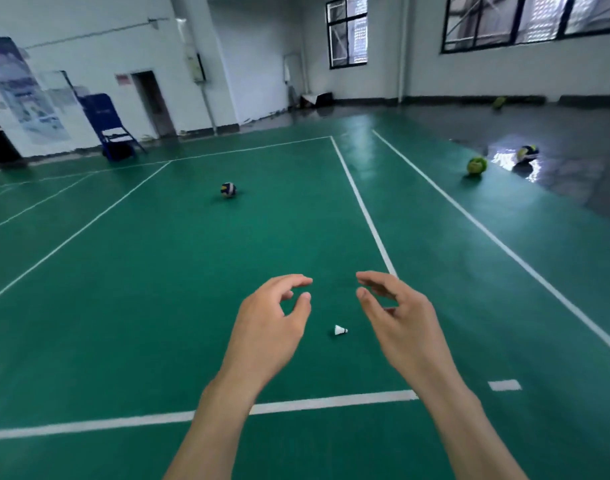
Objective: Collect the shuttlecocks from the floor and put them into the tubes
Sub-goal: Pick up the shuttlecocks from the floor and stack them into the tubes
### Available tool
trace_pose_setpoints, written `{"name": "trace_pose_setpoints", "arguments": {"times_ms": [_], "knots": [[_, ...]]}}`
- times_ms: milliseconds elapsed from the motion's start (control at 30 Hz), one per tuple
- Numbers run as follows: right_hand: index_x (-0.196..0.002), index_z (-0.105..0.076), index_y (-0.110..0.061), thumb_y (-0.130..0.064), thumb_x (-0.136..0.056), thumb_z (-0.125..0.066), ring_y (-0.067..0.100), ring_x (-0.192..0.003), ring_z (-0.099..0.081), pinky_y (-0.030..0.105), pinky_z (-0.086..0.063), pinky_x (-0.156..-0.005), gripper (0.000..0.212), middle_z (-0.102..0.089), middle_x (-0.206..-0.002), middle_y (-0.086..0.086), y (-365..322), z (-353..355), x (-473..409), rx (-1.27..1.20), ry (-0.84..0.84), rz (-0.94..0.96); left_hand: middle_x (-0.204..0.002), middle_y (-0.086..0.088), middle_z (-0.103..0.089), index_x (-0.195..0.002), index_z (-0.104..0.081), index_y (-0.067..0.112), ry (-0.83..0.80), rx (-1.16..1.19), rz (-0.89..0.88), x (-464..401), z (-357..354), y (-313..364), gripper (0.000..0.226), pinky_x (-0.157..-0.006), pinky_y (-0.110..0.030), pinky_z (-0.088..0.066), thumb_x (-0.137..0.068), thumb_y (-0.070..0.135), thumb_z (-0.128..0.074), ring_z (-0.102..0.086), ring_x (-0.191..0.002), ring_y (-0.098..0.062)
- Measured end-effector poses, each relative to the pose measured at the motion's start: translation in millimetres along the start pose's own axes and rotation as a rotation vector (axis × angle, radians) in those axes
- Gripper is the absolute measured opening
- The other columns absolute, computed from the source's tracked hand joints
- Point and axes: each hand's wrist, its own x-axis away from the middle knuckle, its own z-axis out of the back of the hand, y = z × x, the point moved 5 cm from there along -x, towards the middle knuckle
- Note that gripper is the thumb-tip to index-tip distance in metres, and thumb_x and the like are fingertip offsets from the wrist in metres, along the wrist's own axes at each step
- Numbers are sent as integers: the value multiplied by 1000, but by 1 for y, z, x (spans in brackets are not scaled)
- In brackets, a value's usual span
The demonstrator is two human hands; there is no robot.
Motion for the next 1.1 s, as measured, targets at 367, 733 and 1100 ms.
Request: {"name": "trace_pose_setpoints", "arguments": {"times_ms": [367,733,1100], "knots": [[-109,-73,-41,-33,-99,-65,-4,-64,-55,12,-39,-61,14,-72,-106,-23,61,-106,-206,103,117,-153,-100,31,-66,-108,-71,43,-126,33,-39,-255,-18,-105,18,-63,-7,-35,-94,34,-64,-50,-69,17],[-132,-62,-42,-30,-101,-64,13,-92,-60,14,-46,-74,33,-65,-120,-24,166,-251,-380,218,191,-302,-95,32,-64,-105,-71,44,-406,111,-32,-488,-100,-276,18,-49,-6,-35,-95,32,-62,-49,-53,18],[-122,-67,-39,-9,-105,-51,-1,-57,-48,17,-40,-60,38,-68,-121,-20,334,-236,-522,87,292,-580,-86,26,-67,-116,-67,39,-532,135,260,-620,-291,-395,26,-50,-13,-38,-94,26,-62,-51,-50,2]]}}
